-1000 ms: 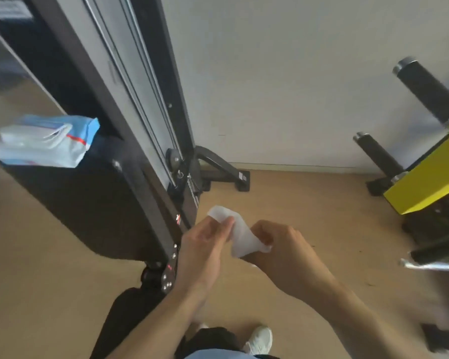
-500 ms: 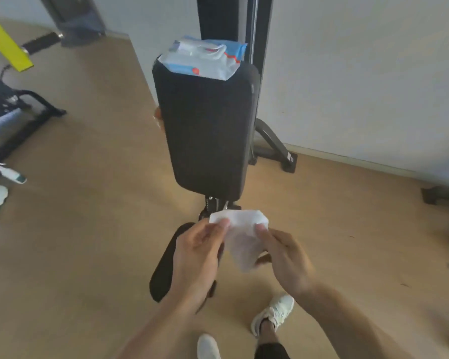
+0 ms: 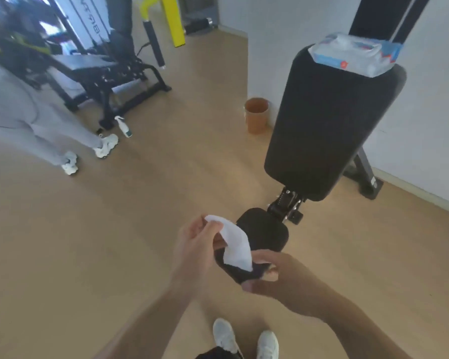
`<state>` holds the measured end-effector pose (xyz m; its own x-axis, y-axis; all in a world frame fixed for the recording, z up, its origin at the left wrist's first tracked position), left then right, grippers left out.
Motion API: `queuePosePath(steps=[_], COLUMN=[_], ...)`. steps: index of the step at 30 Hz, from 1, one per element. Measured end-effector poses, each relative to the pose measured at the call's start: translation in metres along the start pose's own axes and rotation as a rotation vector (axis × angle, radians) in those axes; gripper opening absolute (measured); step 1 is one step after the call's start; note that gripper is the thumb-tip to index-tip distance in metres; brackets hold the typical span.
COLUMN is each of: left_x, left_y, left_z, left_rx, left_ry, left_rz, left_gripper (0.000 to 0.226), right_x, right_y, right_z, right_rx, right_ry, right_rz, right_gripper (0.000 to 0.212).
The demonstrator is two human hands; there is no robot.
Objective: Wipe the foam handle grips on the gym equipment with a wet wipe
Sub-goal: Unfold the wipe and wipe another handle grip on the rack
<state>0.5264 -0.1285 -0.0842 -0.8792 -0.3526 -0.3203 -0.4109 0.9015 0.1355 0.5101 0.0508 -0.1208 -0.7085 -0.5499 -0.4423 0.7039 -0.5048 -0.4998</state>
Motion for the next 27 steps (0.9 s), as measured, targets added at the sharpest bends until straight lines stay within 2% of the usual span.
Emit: queuePosePath(steps=[3, 6, 8, 10, 13, 17, 22, 27], left_x=[-0.001, 0.006, 0.013, 0.024, 0.05, 0.084, 0.121, 0.174], left_y=[-0.042, -0.085, -0.114, -0.147, -0.206, -0.285, -0.348, -0.373], left_z=[-0.013, -0.023, -0.029, -0.033, -0.035, -0.039, -0.058, -0.067], left_rx=[-0.053, -0.141, -0.231, -0.3, -0.336, -0.42, -0.558, -0.466], left_ry=[-0.005, -0.017, -0.015, -0.004, 0.006, -0.073, -0.197, -0.236], left_rz=[0.019, 0.053, 0.059, 0.022, -0.133, -0.288, -0.286, -0.283], left_gripper=[0.023, 0.035, 0.036, 0.033, 0.018, 0.028, 0.033, 0.032], right_x=[0.026, 0.056, 0.078, 0.101, 0.145, 0.202, 0.252, 0.302], right_y=[0.023, 0.048, 0.066, 0.084, 0.111, 0.144, 0.156, 0.145], right_z=[0.031, 0.066, 0.086, 0.109, 0.152, 0.211, 0.261, 0.275], right_rx=[0.293, 0.462, 0.501, 0.464, 0.421, 0.563, 0.628, 0.553], right_ry=[0.01, 0.014, 0.014, -0.003, -0.021, 0.015, 0.031, 0.088], right_rz=[0.106, 0.223, 0.303, 0.305, 0.131, -0.125, -0.248, -0.384], right_gripper=[0.043, 0.05, 0.044, 0.039, 0.037, 0.022, 0.028, 0.027])
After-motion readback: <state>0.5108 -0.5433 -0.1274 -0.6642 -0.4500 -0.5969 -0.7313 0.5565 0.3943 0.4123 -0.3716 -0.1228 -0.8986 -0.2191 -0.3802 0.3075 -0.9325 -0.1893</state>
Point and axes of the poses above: each hand's wrist, its own x-axis towards the middle knuckle, its own y-axis out of the palm, z = x × y, the point moved 3 cm from there along x, towards the middle knuckle, and after that the axes turned 12 degrees about -x, right-handed, at the moved point
